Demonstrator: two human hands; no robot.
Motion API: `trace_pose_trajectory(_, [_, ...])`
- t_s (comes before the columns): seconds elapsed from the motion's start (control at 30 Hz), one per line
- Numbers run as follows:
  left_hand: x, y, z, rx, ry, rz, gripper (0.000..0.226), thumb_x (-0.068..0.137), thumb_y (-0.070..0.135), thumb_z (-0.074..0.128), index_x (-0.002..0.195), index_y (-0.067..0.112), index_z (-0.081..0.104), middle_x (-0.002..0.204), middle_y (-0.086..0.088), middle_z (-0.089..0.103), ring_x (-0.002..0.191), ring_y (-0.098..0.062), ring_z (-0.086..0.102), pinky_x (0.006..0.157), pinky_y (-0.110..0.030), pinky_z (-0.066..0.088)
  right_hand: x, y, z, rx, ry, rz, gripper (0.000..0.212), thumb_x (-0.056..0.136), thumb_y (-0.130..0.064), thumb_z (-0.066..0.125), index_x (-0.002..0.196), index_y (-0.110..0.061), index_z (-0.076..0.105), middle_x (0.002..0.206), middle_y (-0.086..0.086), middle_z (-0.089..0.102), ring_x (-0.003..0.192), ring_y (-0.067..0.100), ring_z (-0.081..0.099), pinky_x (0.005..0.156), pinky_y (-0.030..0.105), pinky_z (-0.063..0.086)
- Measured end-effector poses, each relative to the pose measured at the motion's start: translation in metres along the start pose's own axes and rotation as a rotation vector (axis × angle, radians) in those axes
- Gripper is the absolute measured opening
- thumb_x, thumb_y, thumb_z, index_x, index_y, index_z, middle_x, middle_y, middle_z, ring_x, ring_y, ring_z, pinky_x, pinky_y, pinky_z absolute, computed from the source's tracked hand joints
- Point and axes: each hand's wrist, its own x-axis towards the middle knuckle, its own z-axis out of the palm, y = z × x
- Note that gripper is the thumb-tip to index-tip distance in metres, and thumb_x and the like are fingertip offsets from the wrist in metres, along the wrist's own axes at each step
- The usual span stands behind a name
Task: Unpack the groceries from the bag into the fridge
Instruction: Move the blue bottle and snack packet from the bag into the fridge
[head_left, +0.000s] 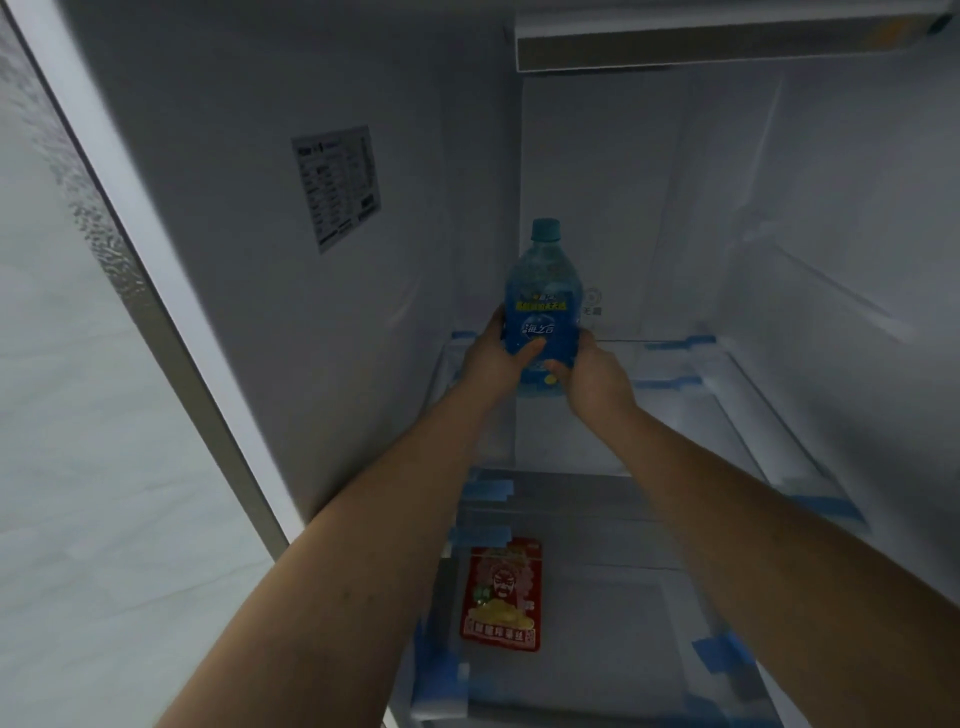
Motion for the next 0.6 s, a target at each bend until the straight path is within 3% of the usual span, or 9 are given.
trace_pose_trajectory(0.1, [0.007,0.003,-0.003,-0.009,-0.037,-0.046,0.064,0.094,0.029,0.065,0.149,0.018,0.032,0.143,-0.005,0.051,0.12,-0.011,0.048,0.097,-0.027,0.043,0.005,0.0,0.002,0.015,0.003,0.023,0.045,0.098,-0.023,0.053,0.138,-0.009,0.037,0.112,0.014,0.065,0.079,0.013,0.052,0.051,0.02,0.033])
trace_pose_trajectory(0.2, [0.006,0.002,-0.001,-0.026,-0.023,-0.063,0.066,0.095,0.029,0.063,0.151,0.02,0.028,0.14,-0.002,0.051,0.115,-0.006,0.044,0.095,-0.024,0.041,0.005,0.0,0.003,-0.002,-0.013,0.018,0.05,0.098,-0.025,0.052,0.142,-0.011,0.032,0.115,0.017,0.064,0.087,0.023,0.06,0.062,0.028,0.042])
trace_pose_trajectory(0.3, [0.002,0.007,0.0,-0.015,-0.025,-0.079,0.065,0.096,0.031,0.062,0.151,0.02,0.027,0.137,0.001,0.052,0.118,-0.01,0.049,0.097,-0.029,0.045,0.003,0.001,-0.003,-0.021,-0.059,0.019,0.057,0.097,-0.026,0.053,0.145,-0.012,0.027,0.124,0.016,0.06,0.101,0.027,0.059,0.069,0.028,0.042])
trace_pose_trajectory(0.4, [-0.008,0.012,0.002,0.07,0.025,-0.073,0.052,0.101,0.024,0.054,0.147,0.015,0.033,0.134,-0.006,0.057,0.107,-0.014,0.055,0.076,-0.023,0.048,-0.008,0.009,-0.006,-0.157,-0.113,0.031,0.061,0.096,-0.034,0.053,0.147,-0.015,0.026,0.132,0.015,0.054,0.111,0.029,0.056,0.082,0.033,0.048])
trace_pose_trajectory(0.47, [-0.026,0.012,0.003,0.141,0.04,-0.081,0.046,0.102,0.018,0.048,0.146,0.013,0.034,0.127,-0.001,0.057,0.1,-0.011,0.053,0.072,-0.021,0.045,-0.018,0.013,-0.007,-0.326,-0.137,0.046,0.061,0.095,-0.04,0.05,0.147,-0.019,0.027,0.136,0.013,0.051,0.115,0.03,0.054,0.09,0.039,0.048])
trace_pose_trajectory(0.53, [-0.041,0.001,0.002,0.35,0.053,-0.041,0.047,0.1,0.02,0.048,0.145,0.017,0.035,0.132,-0.007,0.057,0.105,-0.018,0.057,0.078,-0.029,0.047,-0.027,0.014,-0.009,-0.44,-0.169,0.066,0.063,0.094,-0.046,0.048,0.148,-0.022,0.025,0.143,0.01,0.045,0.123,0.029,0.047,0.097,0.04,0.043])
trace_pose_trajectory(0.6, [-0.055,-0.01,0.001,0.734,0.021,-0.045,0.054,0.098,0.028,0.047,0.149,0.02,0.03,0.144,-0.011,0.048,0.125,-0.026,0.05,0.1,-0.045,0.042,-0.036,0.014,-0.011,-0.499,-0.177,0.068,0.065,0.095,-0.048,0.045,0.149,-0.021,0.023,0.149,0.009,0.039,0.13,0.029,0.041,0.102,0.039,0.038])
